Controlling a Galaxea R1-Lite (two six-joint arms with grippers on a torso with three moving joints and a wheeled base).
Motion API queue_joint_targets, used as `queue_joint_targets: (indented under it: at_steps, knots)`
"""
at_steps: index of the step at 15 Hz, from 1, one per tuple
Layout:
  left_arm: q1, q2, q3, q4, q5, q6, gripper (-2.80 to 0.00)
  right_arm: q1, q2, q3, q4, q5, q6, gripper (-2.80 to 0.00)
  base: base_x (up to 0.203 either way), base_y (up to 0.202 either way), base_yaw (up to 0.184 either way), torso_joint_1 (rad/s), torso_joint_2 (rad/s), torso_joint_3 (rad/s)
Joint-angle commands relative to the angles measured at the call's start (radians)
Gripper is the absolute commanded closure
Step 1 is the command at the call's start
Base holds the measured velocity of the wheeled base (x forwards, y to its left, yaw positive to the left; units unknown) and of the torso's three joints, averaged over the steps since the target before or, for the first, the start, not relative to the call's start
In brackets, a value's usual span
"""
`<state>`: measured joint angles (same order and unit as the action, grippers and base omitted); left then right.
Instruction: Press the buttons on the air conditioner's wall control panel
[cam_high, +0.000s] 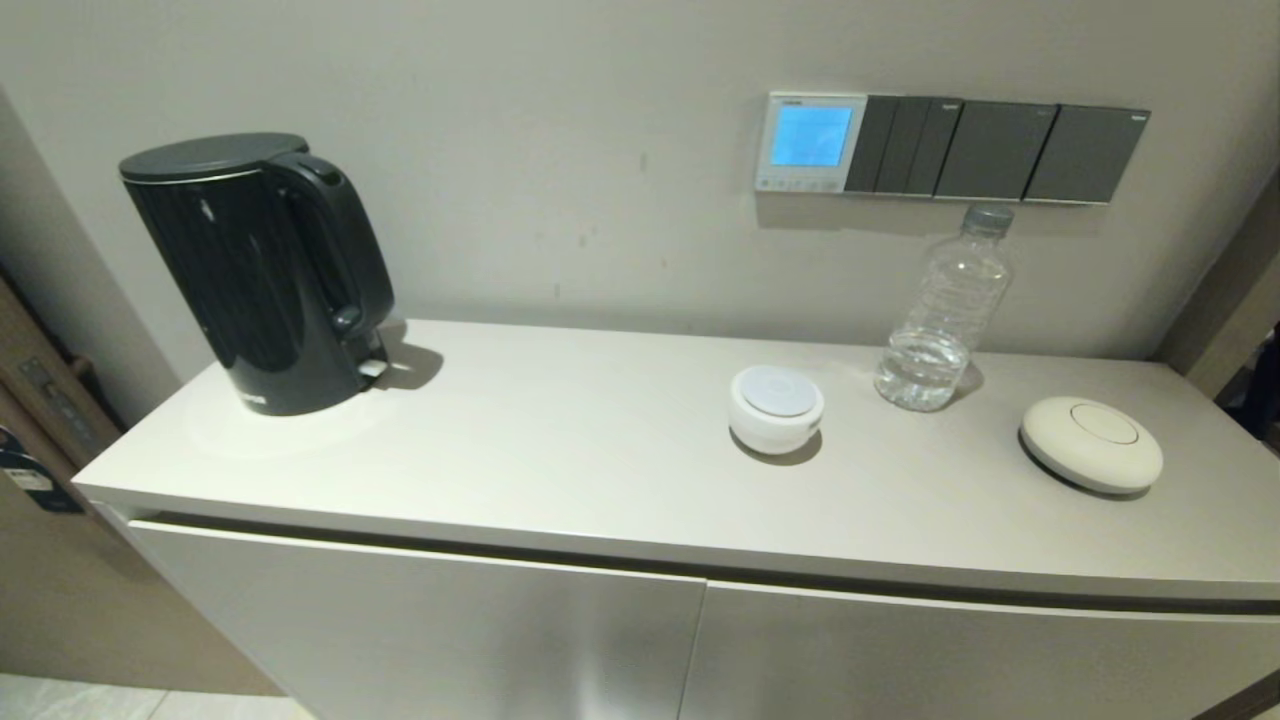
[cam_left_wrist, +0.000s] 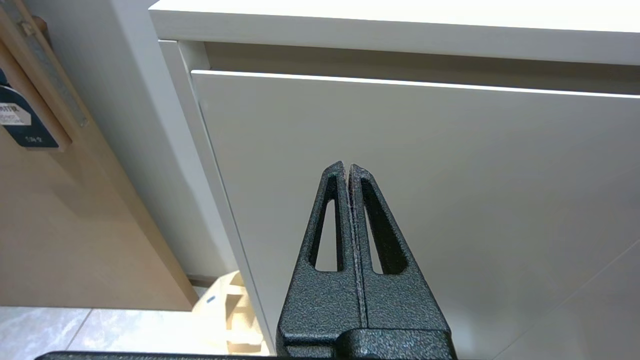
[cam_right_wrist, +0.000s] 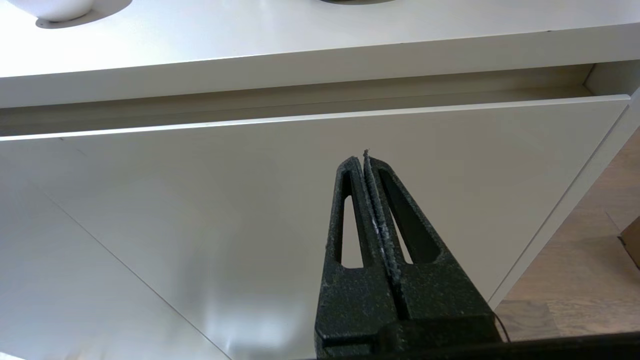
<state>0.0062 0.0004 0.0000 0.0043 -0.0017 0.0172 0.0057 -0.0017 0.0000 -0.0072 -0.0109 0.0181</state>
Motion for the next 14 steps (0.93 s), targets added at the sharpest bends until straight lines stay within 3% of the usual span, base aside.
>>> queue_joint_targets:
  at_steps: [1, 14]
  knots:
    - [0.000, 0.000, 0.000, 0.000, 0.000, 0.001, 0.00, 0.000, -0.006, 0.003, 0.000, 0.000, 0.000, 0.00, 0.000, 0.000, 0.000, 0.000, 0.00, 0.000]
    - [0.001, 0.000, 0.000, 0.000, 0.000, 0.001, 0.00, 0.000, -0.004, 0.003, 0.000, 0.000, 0.005, 0.00, 0.000, 0.000, 0.000, 0.000, 0.00, 0.000]
